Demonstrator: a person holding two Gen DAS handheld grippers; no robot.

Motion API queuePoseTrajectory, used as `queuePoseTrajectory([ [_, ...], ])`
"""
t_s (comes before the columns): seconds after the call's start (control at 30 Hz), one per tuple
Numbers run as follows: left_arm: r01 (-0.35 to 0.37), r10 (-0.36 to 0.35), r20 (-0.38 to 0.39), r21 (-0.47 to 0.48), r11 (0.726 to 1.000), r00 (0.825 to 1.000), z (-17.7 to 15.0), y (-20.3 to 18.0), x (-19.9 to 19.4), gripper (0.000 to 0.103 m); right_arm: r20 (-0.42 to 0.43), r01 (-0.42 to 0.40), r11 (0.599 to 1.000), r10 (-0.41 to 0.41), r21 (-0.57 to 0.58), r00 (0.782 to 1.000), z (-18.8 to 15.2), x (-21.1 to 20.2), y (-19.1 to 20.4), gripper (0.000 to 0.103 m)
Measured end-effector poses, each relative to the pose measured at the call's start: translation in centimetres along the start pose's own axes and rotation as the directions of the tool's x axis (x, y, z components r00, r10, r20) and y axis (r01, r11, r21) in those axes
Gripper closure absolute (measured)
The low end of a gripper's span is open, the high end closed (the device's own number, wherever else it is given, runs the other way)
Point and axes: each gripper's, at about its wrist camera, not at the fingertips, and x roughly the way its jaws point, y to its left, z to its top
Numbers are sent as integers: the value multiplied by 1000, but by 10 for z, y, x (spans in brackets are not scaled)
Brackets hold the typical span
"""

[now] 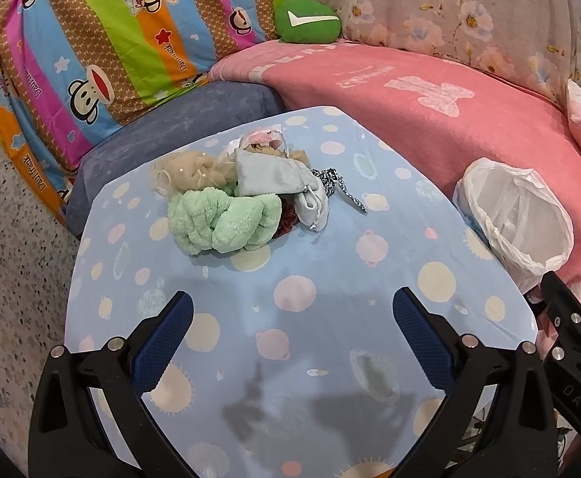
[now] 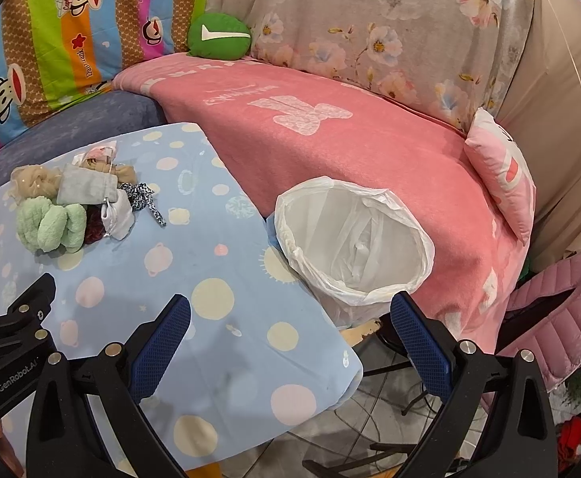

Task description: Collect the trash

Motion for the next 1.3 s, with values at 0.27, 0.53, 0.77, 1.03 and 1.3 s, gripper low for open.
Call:
queuePoseTrajectory([
  [0.27, 5, -5, -1, 3, 1000, 1000, 1, 1, 1, 7, -1, 3, 1000, -3, 2, 1000, 0, 0, 0, 7],
  [0.53, 7, -7, 17, 9, 1000, 1000, 2, 2, 2, 7, 2, 5, 1000, -5, 3, 1000, 0, 1, 1, 7],
  [0.77, 9, -9, 26, 5, 1000, 1000, 3, 4, 4, 7, 21, 20, 1000, -20, 19, 1000, 2, 3, 1, 7],
  [1.03, 42, -42, 5, -10, 999, 999, 6, 11, 14, 7, 43, 7, 999, -9, 49, 999, 5, 2, 4, 7],
  [1.3, 47, -47, 34, -7, 999, 998, 20, 26, 22, 7, 39, -18, 999, 17, 33, 999, 15, 11, 19, 7],
])
